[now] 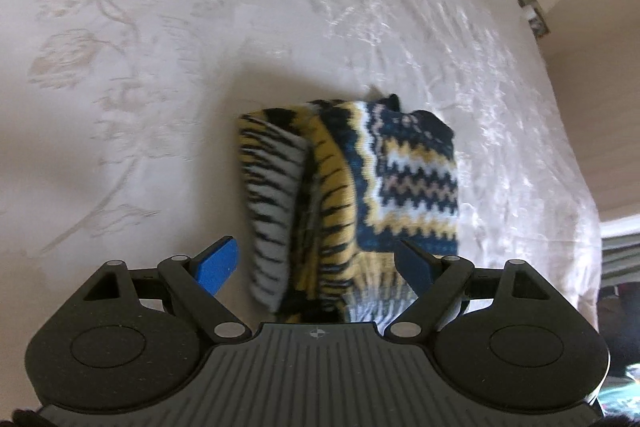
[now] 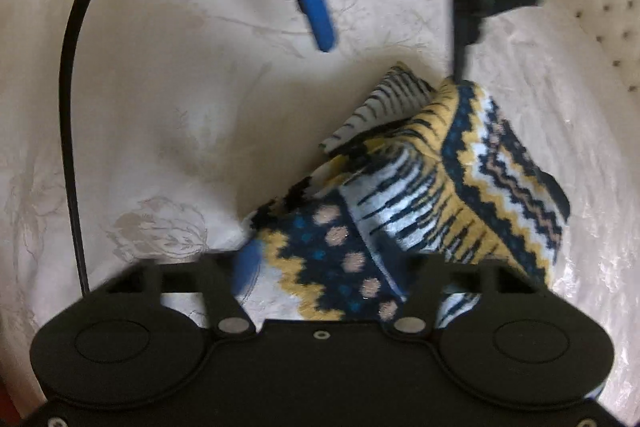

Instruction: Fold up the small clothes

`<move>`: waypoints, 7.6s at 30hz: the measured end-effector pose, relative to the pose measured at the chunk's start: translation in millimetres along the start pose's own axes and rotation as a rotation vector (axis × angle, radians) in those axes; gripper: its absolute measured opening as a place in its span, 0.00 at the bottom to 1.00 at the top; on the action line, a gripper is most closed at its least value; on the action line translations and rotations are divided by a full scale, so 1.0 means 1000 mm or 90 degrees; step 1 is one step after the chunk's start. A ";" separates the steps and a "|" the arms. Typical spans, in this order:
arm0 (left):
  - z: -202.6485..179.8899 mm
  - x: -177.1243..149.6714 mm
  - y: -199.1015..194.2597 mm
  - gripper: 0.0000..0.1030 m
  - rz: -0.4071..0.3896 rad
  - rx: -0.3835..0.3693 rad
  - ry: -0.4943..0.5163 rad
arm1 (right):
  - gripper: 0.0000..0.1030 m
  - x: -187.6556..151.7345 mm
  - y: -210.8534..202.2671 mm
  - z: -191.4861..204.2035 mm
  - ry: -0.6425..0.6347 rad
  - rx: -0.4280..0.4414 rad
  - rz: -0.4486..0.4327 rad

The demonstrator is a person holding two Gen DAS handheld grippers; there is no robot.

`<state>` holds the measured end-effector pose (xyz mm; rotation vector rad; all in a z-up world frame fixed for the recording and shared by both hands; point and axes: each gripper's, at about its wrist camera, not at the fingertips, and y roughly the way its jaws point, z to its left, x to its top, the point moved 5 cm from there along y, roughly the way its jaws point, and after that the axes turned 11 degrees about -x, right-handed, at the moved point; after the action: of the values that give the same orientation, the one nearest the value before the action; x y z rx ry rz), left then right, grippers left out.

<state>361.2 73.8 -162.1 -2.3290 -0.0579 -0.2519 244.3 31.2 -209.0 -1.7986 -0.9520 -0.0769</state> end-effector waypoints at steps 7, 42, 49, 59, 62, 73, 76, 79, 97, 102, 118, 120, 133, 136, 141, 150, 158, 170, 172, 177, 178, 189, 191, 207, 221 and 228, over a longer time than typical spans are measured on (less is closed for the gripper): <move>-0.013 0.009 0.028 0.83 0.043 -0.051 -0.011 | 0.24 -0.006 -0.024 -0.069 0.240 0.004 -0.011; 0.032 0.008 0.034 0.27 -0.029 -0.011 -0.005 | 0.44 -0.013 -0.009 -0.047 0.310 0.195 0.031; 0.012 0.011 0.001 0.33 -0.084 0.070 0.106 | 0.57 -0.038 -0.025 -0.092 0.416 0.178 0.018; -0.031 -0.008 0.010 0.49 -0.056 0.092 0.199 | 0.60 -0.037 -0.002 -0.158 0.511 0.125 0.003; -0.025 -0.016 0.031 0.61 -0.020 0.156 0.203 | 0.61 -0.037 0.007 -0.167 0.526 0.118 0.016; 0.009 -0.022 0.049 0.77 0.032 0.200 0.136 | 0.63 -0.030 0.027 -0.196 0.542 0.102 0.027; 0.010 -0.022 0.050 0.78 0.033 0.198 0.127 | 0.63 -0.024 0.033 -0.199 0.539 0.112 0.021; 0.012 -0.022 0.049 0.78 0.032 0.197 0.120 | 0.63 -0.016 0.041 -0.198 0.535 0.129 0.017; 0.021 -0.022 0.049 0.85 0.030 0.179 0.089 | 0.64 -0.011 0.125 -0.200 0.475 0.107 0.109; 0.020 -0.031 0.022 0.84 -0.015 0.127 0.089 | 0.72 -0.011 0.107 -0.209 0.519 0.113 0.081; 0.028 -0.082 0.022 0.84 0.008 0.017 0.021 | 0.93 -0.089 0.092 -0.222 0.715 0.197 0.098; 0.026 -0.078 0.034 0.84 0.014 0.010 0.023 | 0.93 -0.088 0.097 -0.218 0.722 0.215 0.105; 0.025 -0.068 0.062 0.83 0.034 -0.035 -0.001 | 1.00 -0.067 0.126 -0.198 0.748 0.338 0.126; 0.032 -0.069 0.056 0.47 0.050 -0.089 -0.031 | 0.96 -0.071 0.121 -0.193 0.755 0.355 0.138; 0.024 -0.075 0.053 0.34 0.065 -0.113 -0.005 | 0.51 -0.073 0.102 -0.193 0.726 0.322 0.146; 0.003 -0.104 0.044 0.33 0.098 -0.130 0.030 | 0.49 -0.107 0.042 -0.188 0.719 0.285 0.143; -0.017 -0.140 0.061 0.33 0.131 -0.107 0.039 | 0.50 -0.208 -0.021 -0.179 0.758 0.284 0.170; -0.042 -0.205 0.062 0.38 -0.030 0.077 0.017 | 0.70 -0.283 -0.076 -0.189 0.704 0.201 0.142; -0.033 -0.225 0.033 0.38 -0.062 0.101 0.015 | 0.71 -0.286 -0.083 -0.189 0.682 0.189 0.132; -0.033 -0.232 -0.025 0.38 -0.125 0.145 0.016 | 0.75 -0.298 -0.100 -0.187 0.654 0.174 0.107; -0.036 -0.233 -0.034 0.38 -0.134 0.151 0.026 | 0.77 -0.299 -0.103 -0.187 0.654 0.175 0.102; -0.095 -0.189 -0.027 0.45 -0.186 0.184 0.162 | 1.00 -0.291 -0.111 -0.175 0.630 0.147 0.076; -0.096 -0.178 -0.020 0.46 -0.182 0.197 0.180 | 1.00 -0.288 -0.108 -0.175 0.626 0.141 0.081; -0.020 -0.149 0.017 0.61 -0.080 0.256 0.169 | 1.00 -0.275 -0.046 -0.177 0.600 0.101 0.185; 0.000 -0.139 0.032 0.84 -0.037 0.235 0.179 | 1.00 -0.277 -0.021 -0.171 0.616 0.087 0.226; 0.007 -0.136 0.039 0.96 -0.038 0.239 0.189 | 1.00 -0.273 -0.017 -0.167 0.623 0.060 0.232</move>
<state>234.0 56.5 -221.5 -1.8987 -0.0252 -0.5648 109.4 -256.5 -248.1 -1.5302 0.0680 -0.6052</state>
